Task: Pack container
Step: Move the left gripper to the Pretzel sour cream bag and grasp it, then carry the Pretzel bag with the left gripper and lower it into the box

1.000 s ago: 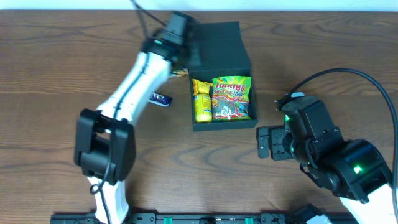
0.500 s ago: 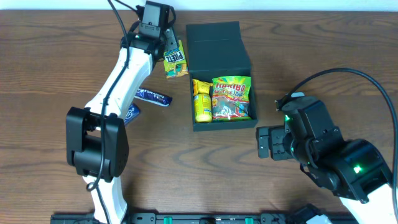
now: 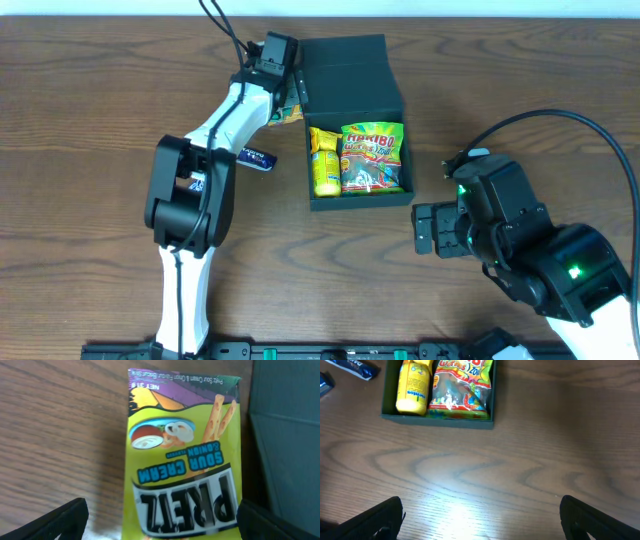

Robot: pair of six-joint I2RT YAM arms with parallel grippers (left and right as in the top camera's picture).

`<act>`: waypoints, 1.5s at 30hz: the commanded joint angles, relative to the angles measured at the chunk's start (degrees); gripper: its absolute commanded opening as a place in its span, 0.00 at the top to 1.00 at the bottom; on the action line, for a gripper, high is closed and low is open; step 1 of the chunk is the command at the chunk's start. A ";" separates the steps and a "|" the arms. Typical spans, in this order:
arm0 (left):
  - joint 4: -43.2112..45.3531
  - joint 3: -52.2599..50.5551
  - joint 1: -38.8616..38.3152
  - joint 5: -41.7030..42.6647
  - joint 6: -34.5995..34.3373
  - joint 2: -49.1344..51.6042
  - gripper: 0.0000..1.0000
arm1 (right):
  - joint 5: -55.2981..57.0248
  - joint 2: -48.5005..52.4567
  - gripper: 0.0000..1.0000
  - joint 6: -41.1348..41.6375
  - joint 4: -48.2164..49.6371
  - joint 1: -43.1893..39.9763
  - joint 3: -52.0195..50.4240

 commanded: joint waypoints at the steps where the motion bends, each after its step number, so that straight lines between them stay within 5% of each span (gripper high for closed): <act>1: 0.74 2.56 -0.02 0.17 -0.04 1.33 0.04 | 0.37 -0.24 0.01 -0.70 -0.04 -0.37 0.33; 32: 0.28 2.58 -0.70 -1.05 -0.07 5.46 0.00 | 0.37 -0.24 0.01 -0.70 -0.04 -0.37 0.33; 41: -0.44 2.51 -0.31 0.24 -0.07 5.77 0.19 | 0.37 -0.24 0.01 -0.70 -0.04 -0.37 0.33; 45: -1.60 2.51 -0.28 0.66 -0.04 7.02 0.20 | 0.37 -0.24 0.01 -0.70 -0.04 -0.37 0.33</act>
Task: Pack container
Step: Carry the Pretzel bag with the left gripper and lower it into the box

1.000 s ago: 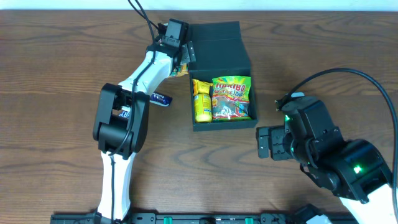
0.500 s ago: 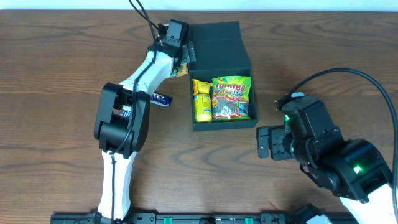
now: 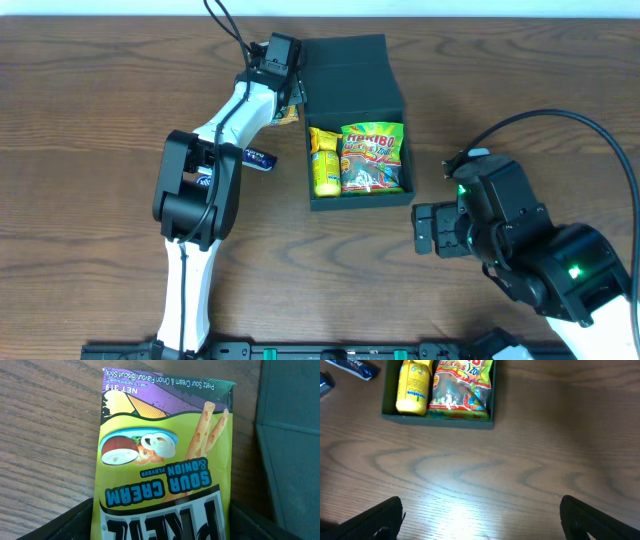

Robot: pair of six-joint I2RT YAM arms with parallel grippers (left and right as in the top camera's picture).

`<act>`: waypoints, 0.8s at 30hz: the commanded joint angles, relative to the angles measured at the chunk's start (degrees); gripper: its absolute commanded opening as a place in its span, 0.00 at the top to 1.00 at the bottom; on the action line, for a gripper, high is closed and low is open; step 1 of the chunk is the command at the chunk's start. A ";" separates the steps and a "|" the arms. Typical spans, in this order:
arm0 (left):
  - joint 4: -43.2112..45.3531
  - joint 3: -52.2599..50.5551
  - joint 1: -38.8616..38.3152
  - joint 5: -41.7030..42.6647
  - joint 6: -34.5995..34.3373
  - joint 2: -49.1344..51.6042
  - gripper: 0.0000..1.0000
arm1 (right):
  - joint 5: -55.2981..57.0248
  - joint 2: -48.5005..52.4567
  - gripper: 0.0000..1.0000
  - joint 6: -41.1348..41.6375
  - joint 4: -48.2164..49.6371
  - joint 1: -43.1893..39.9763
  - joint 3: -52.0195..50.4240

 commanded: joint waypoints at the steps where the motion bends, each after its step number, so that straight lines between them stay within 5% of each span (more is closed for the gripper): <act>1: -2.25 -0.07 0.07 1.36 1.05 3.65 0.21 | 0.37 -0.24 0.01 -0.70 -0.02 -0.37 0.33; 24: -8.52 2.64 0.07 -0.94 4.98 -9.62 0.41 | 0.37 -0.24 0.01 -0.70 -0.02 -0.37 0.33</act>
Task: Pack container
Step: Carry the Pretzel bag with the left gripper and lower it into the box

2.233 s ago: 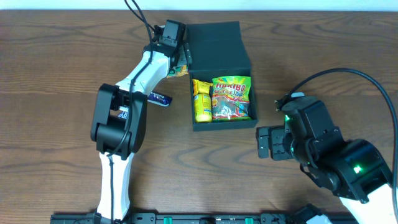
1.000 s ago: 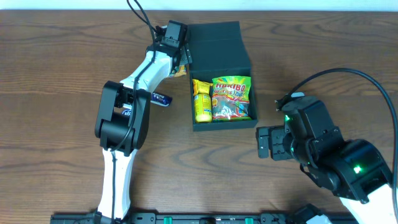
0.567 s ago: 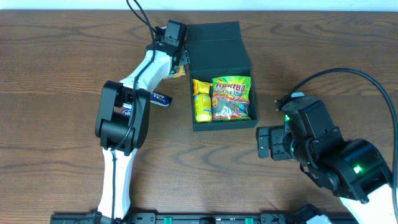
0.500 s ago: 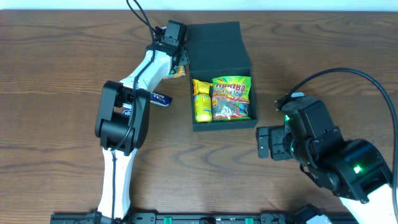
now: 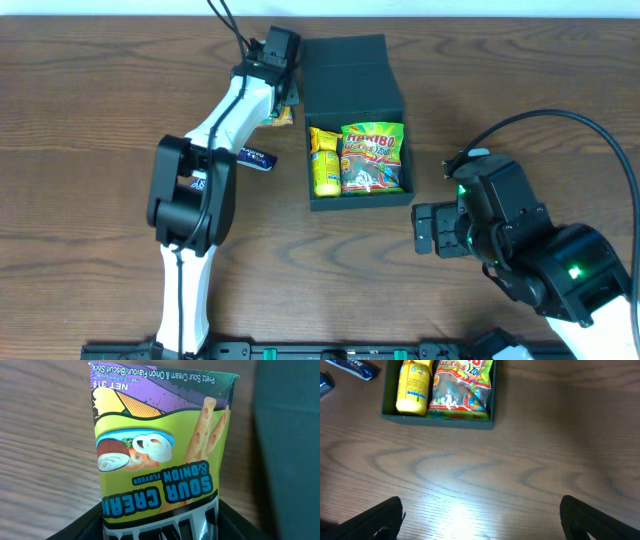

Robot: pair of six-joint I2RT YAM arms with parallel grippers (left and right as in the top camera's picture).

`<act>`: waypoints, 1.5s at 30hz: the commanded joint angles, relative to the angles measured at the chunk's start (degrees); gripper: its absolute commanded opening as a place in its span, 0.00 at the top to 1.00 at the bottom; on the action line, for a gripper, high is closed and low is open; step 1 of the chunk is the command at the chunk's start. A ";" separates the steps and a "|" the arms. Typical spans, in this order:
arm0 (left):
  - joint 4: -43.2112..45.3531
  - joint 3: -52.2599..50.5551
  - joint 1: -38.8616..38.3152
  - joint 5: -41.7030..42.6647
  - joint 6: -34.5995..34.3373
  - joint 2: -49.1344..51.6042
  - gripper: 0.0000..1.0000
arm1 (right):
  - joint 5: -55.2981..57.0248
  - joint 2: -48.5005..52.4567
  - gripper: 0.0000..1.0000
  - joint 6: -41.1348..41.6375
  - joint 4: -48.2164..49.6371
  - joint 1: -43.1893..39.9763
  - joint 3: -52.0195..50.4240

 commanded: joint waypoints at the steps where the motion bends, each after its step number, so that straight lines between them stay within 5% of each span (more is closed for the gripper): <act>1: -0.85 0.90 -0.09 -0.46 1.66 -6.43 0.41 | 0.35 -0.24 0.01 -0.70 -0.02 -0.37 0.33; 9: -8.15 0.90 -1.55 -0.22 1.99 -13.97 0.45 | 0.35 -0.24 0.01 -0.70 -0.02 -0.37 0.33; 21: -17.00 0.87 -11.93 6.78 -6.54 -17.25 0.46 | 0.35 -0.24 0.01 -0.70 -0.02 -0.37 0.33; 32: -17.59 0.66 -24.00 8.39 -16.92 -15.58 0.48 | 0.35 -0.24 0.01 -0.70 -0.02 -0.37 0.33; 45: -13.46 0.66 -26.36 5.22 -26.95 -8.13 0.50 | 0.35 -0.24 0.01 -0.70 -0.02 -0.37 0.33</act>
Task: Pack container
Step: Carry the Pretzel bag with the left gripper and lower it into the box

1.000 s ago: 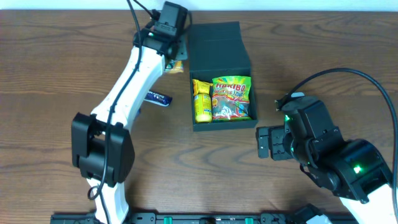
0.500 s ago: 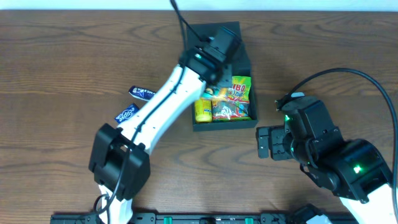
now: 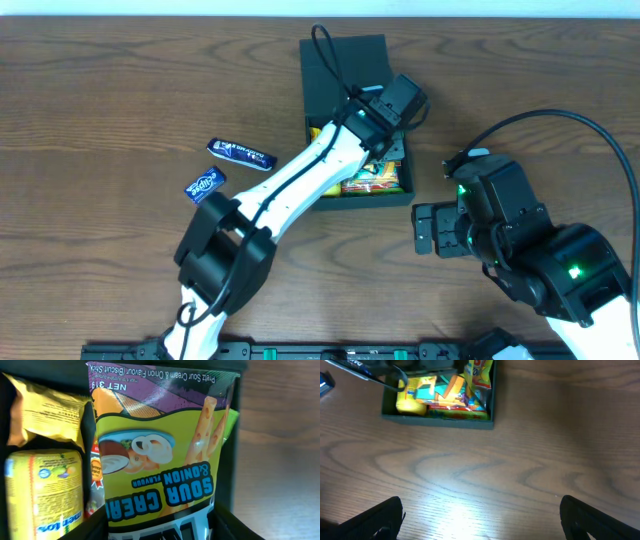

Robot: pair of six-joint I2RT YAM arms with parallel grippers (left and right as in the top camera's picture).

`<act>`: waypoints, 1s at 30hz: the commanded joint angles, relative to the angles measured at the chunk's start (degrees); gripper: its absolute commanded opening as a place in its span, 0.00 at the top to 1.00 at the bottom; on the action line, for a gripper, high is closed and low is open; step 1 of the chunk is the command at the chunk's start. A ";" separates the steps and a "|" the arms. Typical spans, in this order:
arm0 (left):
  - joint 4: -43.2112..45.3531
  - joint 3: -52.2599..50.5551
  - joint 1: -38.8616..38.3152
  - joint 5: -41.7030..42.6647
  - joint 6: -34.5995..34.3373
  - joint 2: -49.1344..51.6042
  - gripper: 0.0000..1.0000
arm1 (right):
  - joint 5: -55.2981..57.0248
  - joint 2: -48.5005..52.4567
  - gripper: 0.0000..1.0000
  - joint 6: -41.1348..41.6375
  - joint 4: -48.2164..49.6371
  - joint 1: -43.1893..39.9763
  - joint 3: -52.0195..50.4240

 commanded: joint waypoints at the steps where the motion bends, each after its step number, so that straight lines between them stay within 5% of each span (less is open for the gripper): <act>1: 1.22 0.66 -0.26 -1.73 -3.06 1.92 0.50 | 0.35 -0.24 0.01 -0.70 -0.04 -0.37 0.33; 12: 3.76 0.66 -0.79 1.95 -4.04 4.20 0.41 | 0.35 -0.24 0.01 -0.70 -0.04 -0.37 0.33; 19: 3.58 0.66 -0.98 1.70 -0.98 4.20 0.21 | 0.35 -0.24 0.01 -0.70 -0.04 -0.37 0.33; 30: 2.95 1.18 -0.87 -1.25 4.11 2.36 0.23 | 0.35 -0.24 0.01 -0.70 -0.04 -0.37 0.33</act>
